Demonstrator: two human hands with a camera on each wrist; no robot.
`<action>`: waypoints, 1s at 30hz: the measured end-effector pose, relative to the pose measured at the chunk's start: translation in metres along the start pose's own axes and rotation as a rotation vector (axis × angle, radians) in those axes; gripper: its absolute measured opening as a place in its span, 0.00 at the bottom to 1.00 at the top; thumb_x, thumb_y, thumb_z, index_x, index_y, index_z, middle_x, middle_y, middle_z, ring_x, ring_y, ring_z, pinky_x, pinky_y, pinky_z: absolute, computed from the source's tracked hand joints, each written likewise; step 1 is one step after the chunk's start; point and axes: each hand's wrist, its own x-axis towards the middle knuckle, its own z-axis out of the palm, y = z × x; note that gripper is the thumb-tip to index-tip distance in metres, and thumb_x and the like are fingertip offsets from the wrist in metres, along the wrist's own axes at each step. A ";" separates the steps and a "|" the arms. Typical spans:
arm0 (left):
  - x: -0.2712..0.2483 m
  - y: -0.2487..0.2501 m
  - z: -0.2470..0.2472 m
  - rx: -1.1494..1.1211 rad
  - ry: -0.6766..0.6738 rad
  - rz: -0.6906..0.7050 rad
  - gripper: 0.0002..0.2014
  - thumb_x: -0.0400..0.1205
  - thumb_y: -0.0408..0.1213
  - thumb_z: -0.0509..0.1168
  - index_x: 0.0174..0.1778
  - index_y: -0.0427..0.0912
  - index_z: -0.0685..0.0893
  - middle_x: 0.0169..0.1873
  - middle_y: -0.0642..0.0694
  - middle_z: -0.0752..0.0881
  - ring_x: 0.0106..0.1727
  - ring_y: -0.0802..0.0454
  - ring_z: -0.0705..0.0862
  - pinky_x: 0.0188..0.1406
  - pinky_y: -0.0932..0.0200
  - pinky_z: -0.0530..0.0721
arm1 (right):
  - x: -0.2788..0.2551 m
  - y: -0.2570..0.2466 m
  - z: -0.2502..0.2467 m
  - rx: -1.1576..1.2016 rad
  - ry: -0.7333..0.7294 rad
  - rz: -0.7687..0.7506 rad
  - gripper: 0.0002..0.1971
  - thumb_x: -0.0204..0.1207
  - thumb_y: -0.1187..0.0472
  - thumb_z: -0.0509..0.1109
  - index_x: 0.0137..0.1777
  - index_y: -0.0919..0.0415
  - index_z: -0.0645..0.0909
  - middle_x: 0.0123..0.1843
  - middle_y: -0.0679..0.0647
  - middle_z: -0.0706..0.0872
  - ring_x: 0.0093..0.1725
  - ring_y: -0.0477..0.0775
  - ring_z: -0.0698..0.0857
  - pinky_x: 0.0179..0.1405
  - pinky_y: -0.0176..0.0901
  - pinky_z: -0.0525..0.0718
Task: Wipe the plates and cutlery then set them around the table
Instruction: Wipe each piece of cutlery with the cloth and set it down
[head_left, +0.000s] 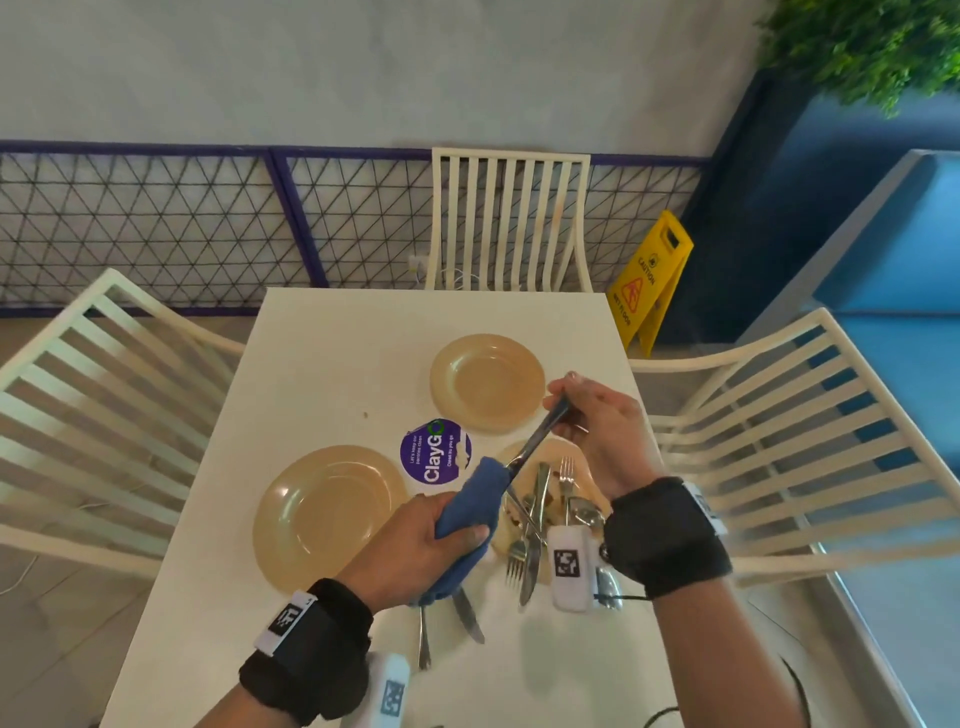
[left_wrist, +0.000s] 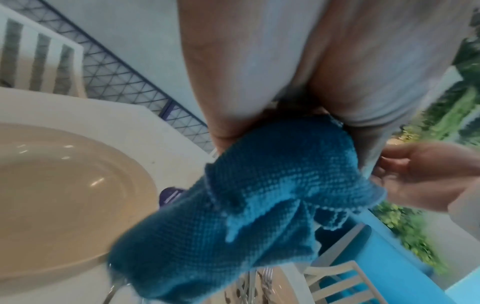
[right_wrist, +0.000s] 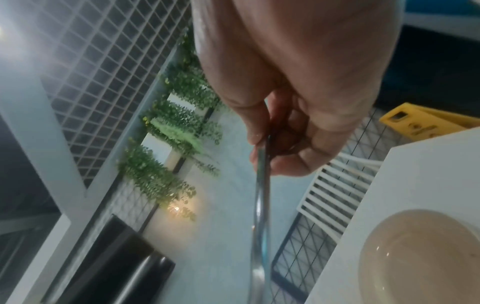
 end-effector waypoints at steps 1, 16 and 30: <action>-0.003 -0.004 -0.005 0.006 0.017 -0.011 0.10 0.86 0.48 0.67 0.41 0.50 0.82 0.29 0.53 0.86 0.30 0.60 0.85 0.35 0.62 0.82 | 0.003 -0.002 -0.001 0.024 0.013 0.003 0.15 0.87 0.57 0.63 0.48 0.64 0.89 0.42 0.56 0.89 0.45 0.54 0.87 0.47 0.47 0.86; -0.014 -0.021 -0.033 -0.065 0.110 -0.048 0.14 0.87 0.46 0.67 0.45 0.37 0.84 0.35 0.39 0.90 0.37 0.42 0.90 0.42 0.48 0.90 | 0.005 0.038 0.064 -0.095 -0.208 0.074 0.15 0.88 0.57 0.61 0.49 0.65 0.87 0.41 0.58 0.88 0.41 0.51 0.87 0.41 0.41 0.86; -0.091 -0.107 -0.081 0.022 0.244 -0.364 0.04 0.85 0.47 0.69 0.52 0.55 0.88 0.42 0.53 0.93 0.43 0.56 0.91 0.51 0.51 0.87 | 0.035 0.154 0.070 -0.289 -0.133 0.352 0.12 0.85 0.58 0.68 0.51 0.67 0.88 0.38 0.58 0.87 0.39 0.54 0.86 0.40 0.44 0.88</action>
